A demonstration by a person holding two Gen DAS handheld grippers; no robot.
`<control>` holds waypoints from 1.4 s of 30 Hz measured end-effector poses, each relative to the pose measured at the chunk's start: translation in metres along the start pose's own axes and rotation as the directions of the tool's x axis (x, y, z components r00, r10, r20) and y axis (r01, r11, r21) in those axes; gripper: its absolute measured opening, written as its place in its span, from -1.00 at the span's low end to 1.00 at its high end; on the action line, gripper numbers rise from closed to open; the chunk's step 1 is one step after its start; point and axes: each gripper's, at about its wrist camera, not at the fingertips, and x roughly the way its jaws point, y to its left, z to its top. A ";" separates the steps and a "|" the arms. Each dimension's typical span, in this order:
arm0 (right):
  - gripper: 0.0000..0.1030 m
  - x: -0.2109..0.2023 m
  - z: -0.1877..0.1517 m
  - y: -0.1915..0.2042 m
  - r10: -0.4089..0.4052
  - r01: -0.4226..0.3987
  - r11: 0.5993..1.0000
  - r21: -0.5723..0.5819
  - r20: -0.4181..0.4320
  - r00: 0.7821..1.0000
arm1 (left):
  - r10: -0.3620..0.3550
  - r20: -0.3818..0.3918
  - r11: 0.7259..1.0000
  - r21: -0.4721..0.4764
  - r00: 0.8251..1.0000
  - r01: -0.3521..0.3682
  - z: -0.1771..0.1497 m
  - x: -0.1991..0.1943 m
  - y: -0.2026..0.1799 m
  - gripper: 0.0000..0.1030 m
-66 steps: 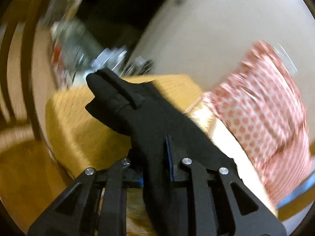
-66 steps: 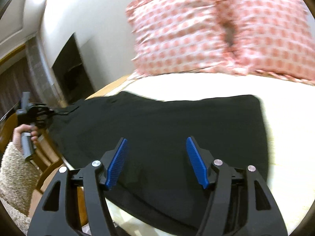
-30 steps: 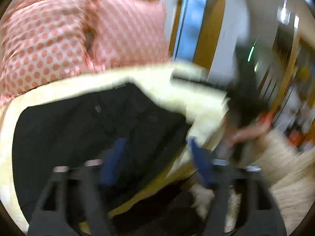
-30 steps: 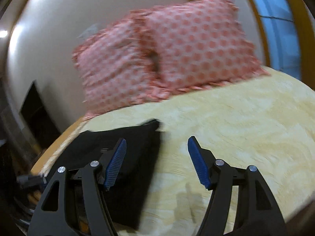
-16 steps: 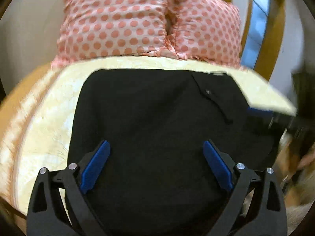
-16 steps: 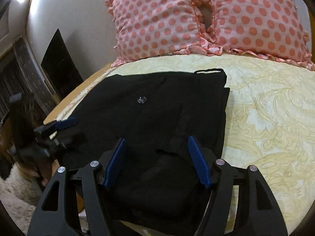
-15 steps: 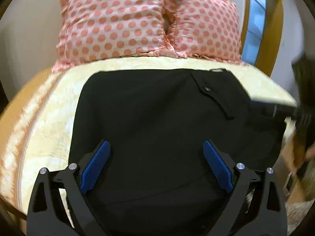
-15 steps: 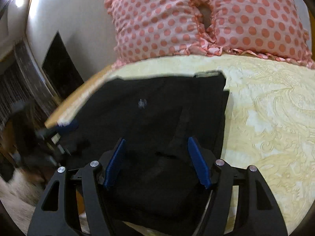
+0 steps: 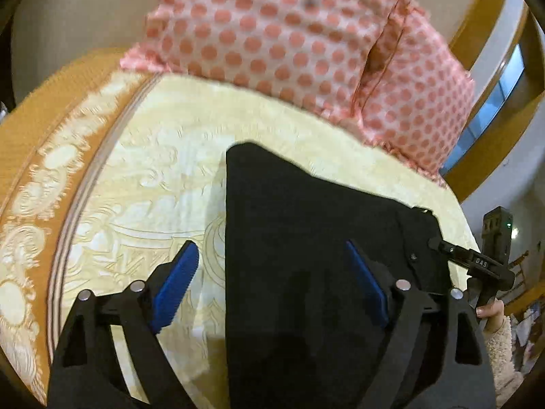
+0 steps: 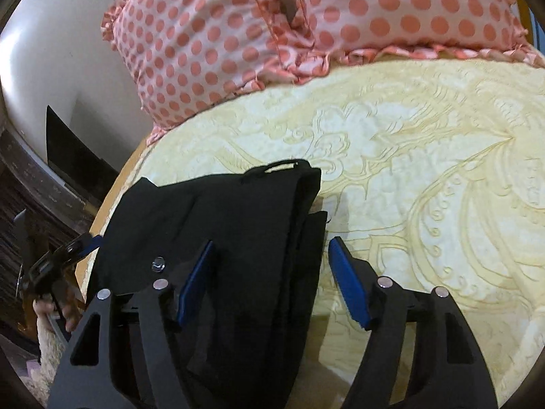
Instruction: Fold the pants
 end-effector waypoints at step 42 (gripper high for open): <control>-0.67 0.049 0.141 -0.051 -0.172 0.178 0.979 -0.100 0.066 0.983 | 0.077 -0.077 0.994 0.088 0.994 -0.070 0.129 0.167 -0.073 -0.74</control>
